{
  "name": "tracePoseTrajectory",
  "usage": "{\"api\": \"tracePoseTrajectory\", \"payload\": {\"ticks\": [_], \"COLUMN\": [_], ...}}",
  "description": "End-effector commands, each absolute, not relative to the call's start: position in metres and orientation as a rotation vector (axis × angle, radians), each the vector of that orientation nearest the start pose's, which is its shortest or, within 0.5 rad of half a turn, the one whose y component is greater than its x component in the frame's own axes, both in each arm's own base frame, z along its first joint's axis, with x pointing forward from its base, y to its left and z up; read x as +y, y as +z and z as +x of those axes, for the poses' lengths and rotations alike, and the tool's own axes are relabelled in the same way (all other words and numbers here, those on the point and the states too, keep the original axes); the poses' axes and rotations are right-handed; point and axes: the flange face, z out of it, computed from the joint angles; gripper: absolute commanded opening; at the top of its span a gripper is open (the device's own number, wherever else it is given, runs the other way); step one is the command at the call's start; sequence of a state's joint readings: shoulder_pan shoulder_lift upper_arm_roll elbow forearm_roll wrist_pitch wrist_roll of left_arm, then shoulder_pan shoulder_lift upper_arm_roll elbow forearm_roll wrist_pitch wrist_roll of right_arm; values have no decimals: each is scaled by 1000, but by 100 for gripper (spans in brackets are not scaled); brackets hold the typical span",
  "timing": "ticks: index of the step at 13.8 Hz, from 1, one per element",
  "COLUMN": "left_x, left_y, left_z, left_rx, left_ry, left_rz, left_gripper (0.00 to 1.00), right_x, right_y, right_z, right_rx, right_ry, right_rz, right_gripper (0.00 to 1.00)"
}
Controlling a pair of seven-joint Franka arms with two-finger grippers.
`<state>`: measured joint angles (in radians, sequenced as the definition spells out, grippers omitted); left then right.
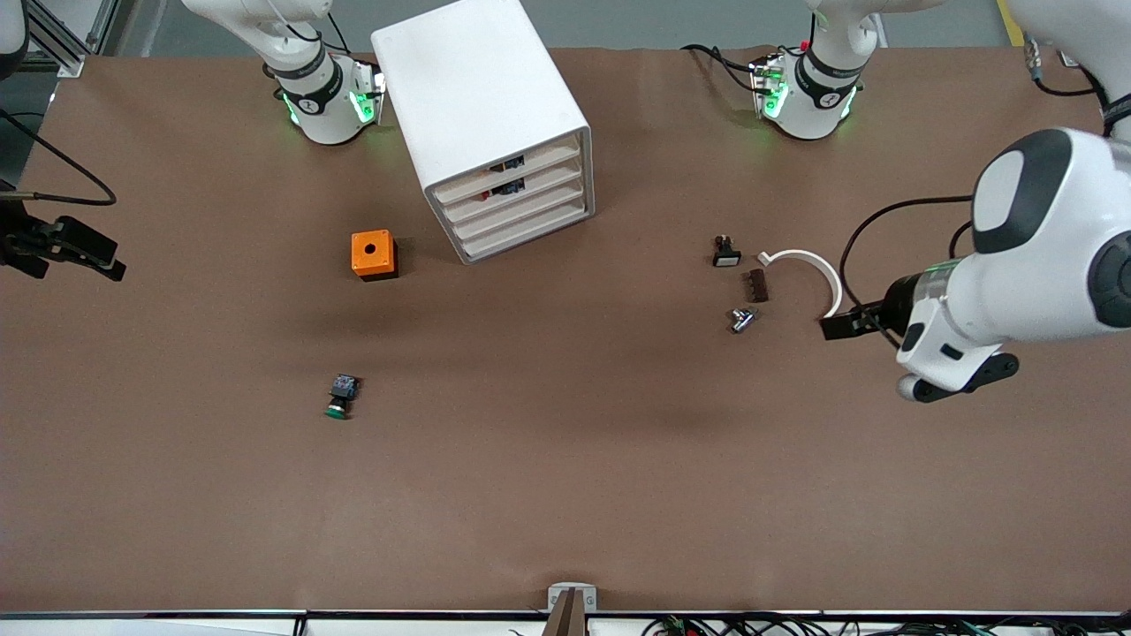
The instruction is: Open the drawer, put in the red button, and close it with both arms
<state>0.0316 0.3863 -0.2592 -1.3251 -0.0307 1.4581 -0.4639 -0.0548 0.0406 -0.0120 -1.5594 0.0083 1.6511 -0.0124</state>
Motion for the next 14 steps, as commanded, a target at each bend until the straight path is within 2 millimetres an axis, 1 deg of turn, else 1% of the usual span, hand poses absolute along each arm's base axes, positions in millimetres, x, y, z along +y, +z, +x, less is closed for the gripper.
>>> {"api": "tracePoseTrajectory", "payload": {"ticks": [1,2,3,4,5,6,7,9,11,12,14], "left_x": [-84,-74,-69,-58,-43,-22,-11,1,5,4,0], "left_y": [523,524,530,531,535,534,536,534,541,551,565], "left_z": [597,591,584,581,578,572,566,562,564,561,556], "left_rx": [-269,-254,-247,-235,-212,-192,-169,-192,-204,-200,-186], "left_ry": [411,412,403,404,397,408,404,388,338,299,255], "left_rz": [-3101,-3099,-3097,-3096,-3100,-3111,-3120,-3126,-3133,-3138,-3135], "left_gripper": [100,100,100,100,100,100,100,100,100,100,100], "right_x": [-39,-39,-39,-39,-39,-39,-39,-39,-39,-39,-39], "right_y": [619,619,620,619,620,620,619,619,619,619,620], "right_z": [573,573,573,573,573,573,573,573,573,573,572], "right_rx": [71,71,71,71,71,71,71,71,68,68,71], "right_ry": [-78,-78,-80,-78,-80,-80,-78,-78,-78,-76,-78], "right_rz": [-3116,-3120,-3123,-3124,-3124,-3124,-3124,-3124,-3124,-3124,-3124], "right_gripper": [100,100,100,100,100,100,100,100,100,100,100]}}
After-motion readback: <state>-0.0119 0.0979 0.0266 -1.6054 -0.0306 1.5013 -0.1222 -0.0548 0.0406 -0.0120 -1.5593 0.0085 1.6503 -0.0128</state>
